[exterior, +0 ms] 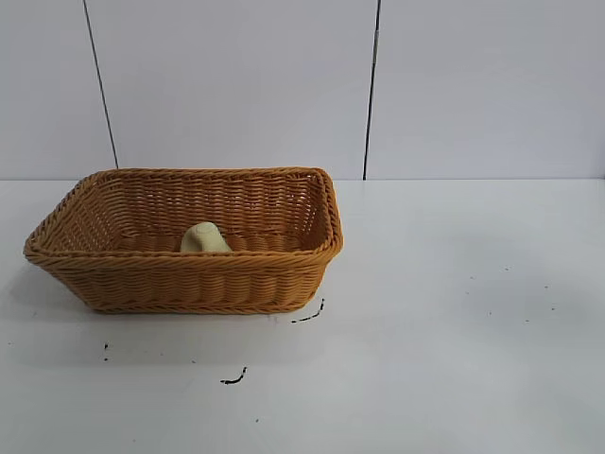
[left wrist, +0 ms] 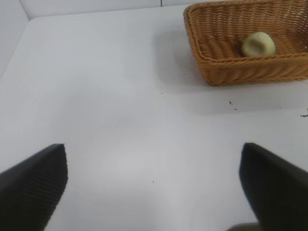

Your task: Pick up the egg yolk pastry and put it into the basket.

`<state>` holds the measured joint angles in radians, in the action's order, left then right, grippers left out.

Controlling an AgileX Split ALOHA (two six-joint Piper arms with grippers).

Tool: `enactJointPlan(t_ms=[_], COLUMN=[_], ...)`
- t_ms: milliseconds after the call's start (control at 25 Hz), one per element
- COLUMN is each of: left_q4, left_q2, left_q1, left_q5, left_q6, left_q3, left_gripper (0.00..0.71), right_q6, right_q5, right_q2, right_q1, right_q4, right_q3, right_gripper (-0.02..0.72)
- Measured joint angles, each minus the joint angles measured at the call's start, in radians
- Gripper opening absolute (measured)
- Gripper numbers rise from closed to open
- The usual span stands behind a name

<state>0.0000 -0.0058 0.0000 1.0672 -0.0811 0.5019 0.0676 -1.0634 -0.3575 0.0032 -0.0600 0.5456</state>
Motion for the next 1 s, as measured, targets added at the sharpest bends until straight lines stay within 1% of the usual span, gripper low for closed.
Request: enactJointPlan(t_ms=[80,200,520,1000], left_q4=[0.0,0.0,0.0,0.0], left_q2=[0.0,0.0,0.0,0.0], left_q1=[0.0,0.0,0.0,0.0], left_q5=[0.0,0.0,0.0,0.0], left_q6=[0.0,0.0,0.0,0.0], left_q3=[0.0,0.0,0.0,0.0], left_gripper=[0.697,0.697,0.697,0.697], right_q6=[0.0,0.001,0.001,0.001], right_q5=[0.011,0.032,0.033,0.034], right_q2=[0.088,0.192,0.351,0.361], right_q1=[0.0,0.0,0.0,0.0], right_q4=[0.0,0.0,0.0,0.0], right_q3=[-0.043,-0.051,-0.052,-0.055], right_gripper=[0.695,0.695,0.695,0.695])
